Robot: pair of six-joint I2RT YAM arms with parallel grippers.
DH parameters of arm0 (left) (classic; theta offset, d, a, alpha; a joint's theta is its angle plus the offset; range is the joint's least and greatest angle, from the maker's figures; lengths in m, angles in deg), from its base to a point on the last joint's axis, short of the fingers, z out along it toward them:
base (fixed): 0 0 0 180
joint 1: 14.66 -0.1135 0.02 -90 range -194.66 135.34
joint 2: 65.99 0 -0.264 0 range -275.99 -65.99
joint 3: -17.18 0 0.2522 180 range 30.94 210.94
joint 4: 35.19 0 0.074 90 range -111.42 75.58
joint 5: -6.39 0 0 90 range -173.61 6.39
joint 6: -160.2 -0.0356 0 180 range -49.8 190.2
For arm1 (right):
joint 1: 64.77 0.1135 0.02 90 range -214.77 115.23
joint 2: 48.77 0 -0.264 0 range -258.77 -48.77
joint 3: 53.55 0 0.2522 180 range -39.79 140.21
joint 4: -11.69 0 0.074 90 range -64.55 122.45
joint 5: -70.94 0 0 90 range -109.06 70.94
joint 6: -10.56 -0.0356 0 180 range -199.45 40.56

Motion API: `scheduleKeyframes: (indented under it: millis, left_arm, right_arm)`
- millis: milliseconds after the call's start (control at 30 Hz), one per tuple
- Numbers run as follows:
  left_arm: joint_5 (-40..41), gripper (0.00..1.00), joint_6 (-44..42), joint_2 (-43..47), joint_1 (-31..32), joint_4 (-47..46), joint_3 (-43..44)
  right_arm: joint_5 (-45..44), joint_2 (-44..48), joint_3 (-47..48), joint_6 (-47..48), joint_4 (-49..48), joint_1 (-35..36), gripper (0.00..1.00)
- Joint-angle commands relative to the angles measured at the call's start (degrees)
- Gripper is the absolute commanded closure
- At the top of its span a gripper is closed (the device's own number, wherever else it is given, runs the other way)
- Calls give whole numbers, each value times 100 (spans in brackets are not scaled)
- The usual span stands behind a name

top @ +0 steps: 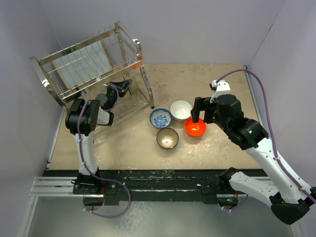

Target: Load the bowls into the dish rack

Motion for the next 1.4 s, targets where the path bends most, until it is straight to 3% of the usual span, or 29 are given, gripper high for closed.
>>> scheduleKeyframes:
  millis: [0,267,333,567,733,933,1167,1367]
  left_arm:
    - [-105,100,63,-89,-54,-774,-192]
    - [-212,100,328,-48,-316,-762,-618]
    - [-178,93,372,-74,-375,-758,-804]
    - [-274,85,489,-154,-516,-755,-1024]
    - [-288,71,468,88,-562,-331,-1115]
    - [-263,64,204,575,-576,786,-1132]
    - [-131,45,-219,1251,-580,2276,-983]
    - [191,26,-773,1886,-581,4308,-640]
  right_arm:
    - [56,10,218,90,-203,14,1]
    - [127,29,168,9,-199,12,2]
    - [160,28,152,-13,-199,16,2]
    - [192,51,156,-49,-159,16,1]
    - [177,76,175,-58,-125,10,1]
    - [183,109,172,-58,-123,10,1]
    - [196,185,242,-50,-99,12,1]
    - [261,201,286,-51,-103,14,1]
